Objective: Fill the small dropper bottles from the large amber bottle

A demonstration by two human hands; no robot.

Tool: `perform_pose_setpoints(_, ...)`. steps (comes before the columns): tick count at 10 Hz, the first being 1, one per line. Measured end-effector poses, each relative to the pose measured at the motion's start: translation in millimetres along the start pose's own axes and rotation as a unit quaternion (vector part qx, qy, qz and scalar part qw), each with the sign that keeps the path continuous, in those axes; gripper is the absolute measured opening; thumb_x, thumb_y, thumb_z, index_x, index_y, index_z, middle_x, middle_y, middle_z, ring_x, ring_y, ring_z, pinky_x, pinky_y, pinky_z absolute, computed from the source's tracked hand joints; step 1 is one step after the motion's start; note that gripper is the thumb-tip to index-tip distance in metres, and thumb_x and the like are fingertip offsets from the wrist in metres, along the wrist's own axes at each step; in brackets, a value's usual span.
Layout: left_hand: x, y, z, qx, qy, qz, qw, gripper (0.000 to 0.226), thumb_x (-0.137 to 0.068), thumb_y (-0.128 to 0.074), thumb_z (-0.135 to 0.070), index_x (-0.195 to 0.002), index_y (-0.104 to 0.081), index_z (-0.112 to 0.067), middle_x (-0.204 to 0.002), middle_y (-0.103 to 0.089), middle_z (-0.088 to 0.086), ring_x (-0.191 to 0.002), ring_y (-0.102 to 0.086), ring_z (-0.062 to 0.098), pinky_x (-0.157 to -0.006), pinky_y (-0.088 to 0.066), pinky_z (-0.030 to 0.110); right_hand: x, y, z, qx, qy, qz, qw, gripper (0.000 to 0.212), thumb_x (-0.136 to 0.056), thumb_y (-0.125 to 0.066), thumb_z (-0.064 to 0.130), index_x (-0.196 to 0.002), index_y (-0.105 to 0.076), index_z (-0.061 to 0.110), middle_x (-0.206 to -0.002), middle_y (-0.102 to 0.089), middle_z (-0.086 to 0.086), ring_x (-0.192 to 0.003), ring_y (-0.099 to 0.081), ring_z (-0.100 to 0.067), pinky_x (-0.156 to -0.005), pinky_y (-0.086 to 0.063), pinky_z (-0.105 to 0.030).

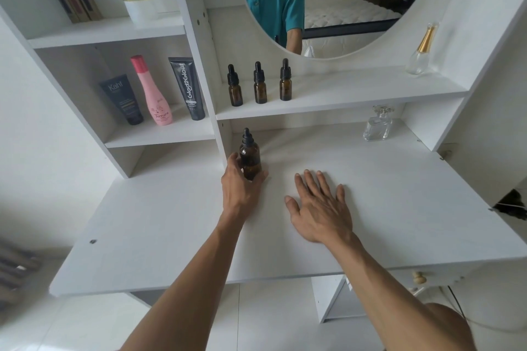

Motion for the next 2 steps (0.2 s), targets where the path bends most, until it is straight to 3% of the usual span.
perform_pose_setpoints(2, 18.9, -0.2, 12.2, -0.072, -0.011, 0.026, 0.997, 0.094, -0.082, -0.084, -0.034, -0.154, -0.029, -0.012, -0.152, -0.048, 0.011, -0.137, -0.048, 0.031, -0.107, -0.041, 0.038, 0.2, 1.2, 0.9, -0.007, 0.004, -0.001, 1.0, 0.067, -0.101, -0.01, 0.059, -0.158, 0.005, 0.029, -0.166, 0.014, 0.008, -0.153, 0.017, -0.017, -0.122, 0.007, -0.054)
Point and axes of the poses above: each hand's wrist, its own x-axis away from the middle knuckle, its own y-axis out of the back of the hand, z = x × y, the point moved 8 cm from there along -x, towards the middle knuckle
